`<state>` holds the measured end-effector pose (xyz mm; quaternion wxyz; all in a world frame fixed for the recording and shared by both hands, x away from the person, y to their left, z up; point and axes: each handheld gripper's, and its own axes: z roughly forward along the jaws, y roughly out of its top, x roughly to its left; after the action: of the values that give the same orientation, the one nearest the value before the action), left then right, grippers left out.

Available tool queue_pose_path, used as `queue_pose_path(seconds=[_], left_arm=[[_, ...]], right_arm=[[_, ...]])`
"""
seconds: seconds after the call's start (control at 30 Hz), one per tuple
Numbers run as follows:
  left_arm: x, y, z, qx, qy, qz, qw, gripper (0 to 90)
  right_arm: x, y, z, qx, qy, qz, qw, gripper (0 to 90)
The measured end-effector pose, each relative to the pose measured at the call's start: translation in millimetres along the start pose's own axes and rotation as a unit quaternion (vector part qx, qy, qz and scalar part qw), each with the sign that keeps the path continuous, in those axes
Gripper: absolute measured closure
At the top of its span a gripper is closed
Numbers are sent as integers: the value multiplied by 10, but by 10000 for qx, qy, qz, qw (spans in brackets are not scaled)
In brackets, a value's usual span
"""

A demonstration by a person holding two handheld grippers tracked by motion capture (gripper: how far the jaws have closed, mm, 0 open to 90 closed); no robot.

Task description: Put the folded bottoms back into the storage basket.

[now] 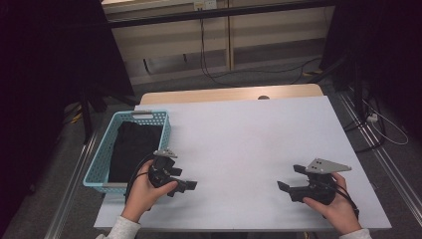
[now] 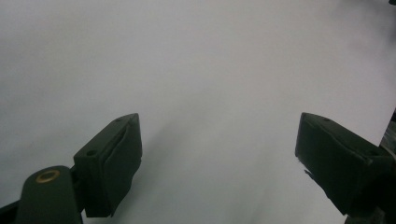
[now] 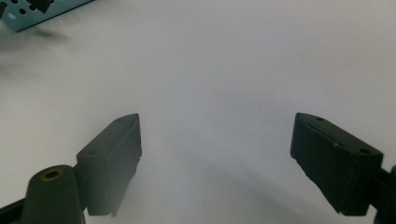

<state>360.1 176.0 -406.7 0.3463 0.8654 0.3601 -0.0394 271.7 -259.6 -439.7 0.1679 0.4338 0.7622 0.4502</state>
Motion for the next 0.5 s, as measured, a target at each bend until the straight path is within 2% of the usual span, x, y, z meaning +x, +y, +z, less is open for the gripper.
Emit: queue_pose_path(seconds=[0.5], left_arm=[[-5, -100, 14, -95, -130, -6, 9999, 149]], right_arm=[[-37, -27, -80, -46, -66, 55, 10000, 165]])
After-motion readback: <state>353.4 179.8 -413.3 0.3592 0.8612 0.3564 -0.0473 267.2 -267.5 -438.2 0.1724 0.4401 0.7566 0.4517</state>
